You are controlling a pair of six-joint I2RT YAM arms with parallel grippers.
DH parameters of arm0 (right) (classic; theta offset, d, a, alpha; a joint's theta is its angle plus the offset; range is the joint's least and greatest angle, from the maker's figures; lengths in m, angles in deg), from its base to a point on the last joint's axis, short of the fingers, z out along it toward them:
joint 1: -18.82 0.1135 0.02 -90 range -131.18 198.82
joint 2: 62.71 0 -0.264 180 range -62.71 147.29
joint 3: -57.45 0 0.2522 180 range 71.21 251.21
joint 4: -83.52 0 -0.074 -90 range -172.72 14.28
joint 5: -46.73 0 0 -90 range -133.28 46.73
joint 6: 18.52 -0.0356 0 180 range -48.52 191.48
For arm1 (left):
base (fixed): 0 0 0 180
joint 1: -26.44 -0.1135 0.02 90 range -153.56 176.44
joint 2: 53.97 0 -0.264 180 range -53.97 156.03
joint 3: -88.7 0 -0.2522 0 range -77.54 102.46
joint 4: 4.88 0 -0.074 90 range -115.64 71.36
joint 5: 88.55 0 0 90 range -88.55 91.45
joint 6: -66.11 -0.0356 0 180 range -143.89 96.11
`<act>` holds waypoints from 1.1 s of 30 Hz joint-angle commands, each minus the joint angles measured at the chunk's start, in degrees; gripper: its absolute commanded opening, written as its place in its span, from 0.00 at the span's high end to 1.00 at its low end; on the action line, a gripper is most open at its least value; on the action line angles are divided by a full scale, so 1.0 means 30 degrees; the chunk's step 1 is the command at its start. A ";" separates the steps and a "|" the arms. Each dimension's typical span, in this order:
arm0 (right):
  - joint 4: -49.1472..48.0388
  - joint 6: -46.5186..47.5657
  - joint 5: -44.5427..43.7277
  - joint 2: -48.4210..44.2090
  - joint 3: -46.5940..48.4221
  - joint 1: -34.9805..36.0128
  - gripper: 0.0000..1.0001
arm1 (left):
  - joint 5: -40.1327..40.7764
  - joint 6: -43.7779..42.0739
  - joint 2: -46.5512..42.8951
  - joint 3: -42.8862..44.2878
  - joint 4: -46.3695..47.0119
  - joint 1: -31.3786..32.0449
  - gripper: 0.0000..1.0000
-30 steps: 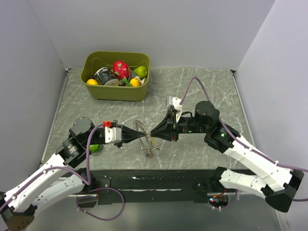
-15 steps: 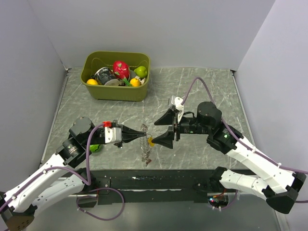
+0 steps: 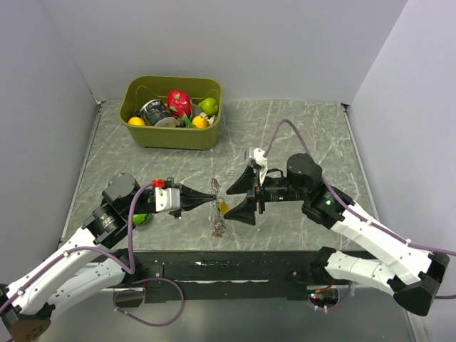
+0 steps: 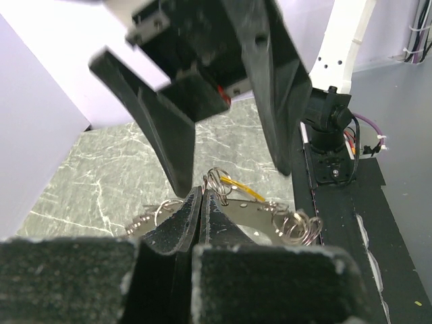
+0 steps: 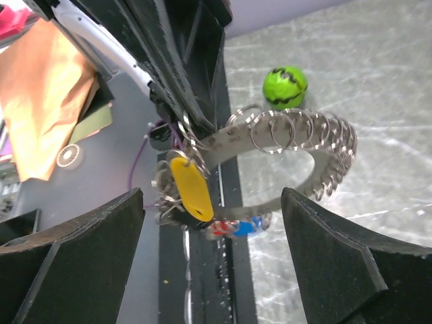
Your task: Put the keys on the keyring
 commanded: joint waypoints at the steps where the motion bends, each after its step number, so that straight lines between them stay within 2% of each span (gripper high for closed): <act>1: -0.1720 -0.0915 0.0749 0.0397 -0.0434 -0.0053 0.12 | -0.0100 -0.0349 -0.0227 0.0424 0.1562 0.0081 0.99; 7: -0.3272 -0.1969 0.1540 0.0984 -0.0581 -0.0053 0.20 | -0.0100 -0.0436 -0.0139 0.0541 0.1357 0.0081 0.99; 10: -0.4149 -0.2525 0.1570 0.0897 -0.0756 -0.0053 0.29 | -0.0012 -0.0465 -0.0197 0.0483 0.1356 0.0081 0.99; 16: -0.4241 -0.2879 0.1453 0.0955 -0.0610 -0.0082 0.58 | 0.0017 -0.0495 -0.0139 0.0366 0.1356 0.0052 0.99; 17: -0.4183 -0.2879 0.1540 0.1071 -0.0581 -0.0024 0.69 | -0.0012 -0.0495 -0.0138 0.0366 0.1356 0.0051 0.99; 19: -0.3978 -0.2821 0.1540 0.1160 -0.0348 -0.0053 0.81 | 0.0046 -0.0553 -0.0109 0.0366 0.1240 0.0080 0.99; 20: -0.3658 -0.2763 0.1627 0.1189 -0.0231 -0.0053 0.90 | 0.0046 -0.0641 -0.0138 0.0395 0.1181 0.0081 0.99; 22: -0.3509 -0.2616 0.1628 0.1218 0.0034 -0.0053 0.99 | 0.0163 -0.0729 -0.0109 0.0453 0.0976 0.0080 0.99; 33: -0.0961 -0.1416 0.1394 0.0955 0.1527 -0.0053 1.00 | 0.0837 -0.1315 -0.0080 0.0483 0.0302 0.0051 0.99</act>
